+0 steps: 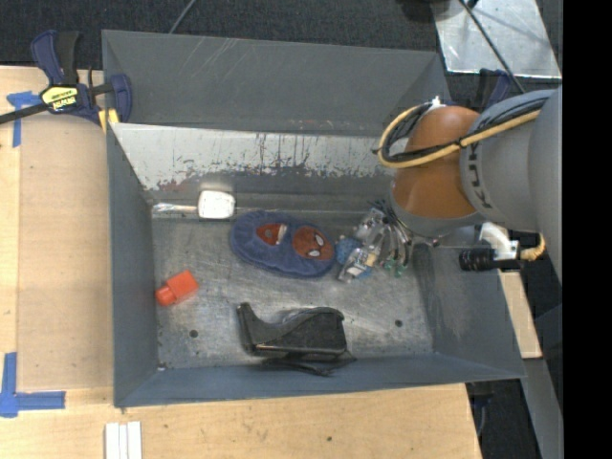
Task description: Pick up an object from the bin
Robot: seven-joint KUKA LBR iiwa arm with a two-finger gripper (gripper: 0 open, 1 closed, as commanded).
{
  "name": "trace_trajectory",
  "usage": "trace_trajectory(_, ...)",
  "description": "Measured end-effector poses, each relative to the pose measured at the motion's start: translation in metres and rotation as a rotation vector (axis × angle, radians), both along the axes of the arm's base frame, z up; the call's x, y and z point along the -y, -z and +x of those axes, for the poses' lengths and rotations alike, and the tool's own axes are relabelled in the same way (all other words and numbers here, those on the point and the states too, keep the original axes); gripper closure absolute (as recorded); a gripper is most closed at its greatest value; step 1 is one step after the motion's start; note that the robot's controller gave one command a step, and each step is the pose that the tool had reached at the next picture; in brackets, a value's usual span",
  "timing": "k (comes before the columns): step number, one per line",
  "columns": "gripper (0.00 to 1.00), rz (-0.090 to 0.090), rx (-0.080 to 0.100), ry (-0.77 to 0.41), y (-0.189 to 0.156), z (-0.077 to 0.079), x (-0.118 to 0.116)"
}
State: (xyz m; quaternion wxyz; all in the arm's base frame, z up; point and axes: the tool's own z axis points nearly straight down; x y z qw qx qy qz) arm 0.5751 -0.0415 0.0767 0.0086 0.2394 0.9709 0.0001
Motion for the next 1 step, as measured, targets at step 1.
trace_trajectory(1, 1.00, 0.002, -0.005, -0.042, -0.1456, 0.0110, -0.0009)
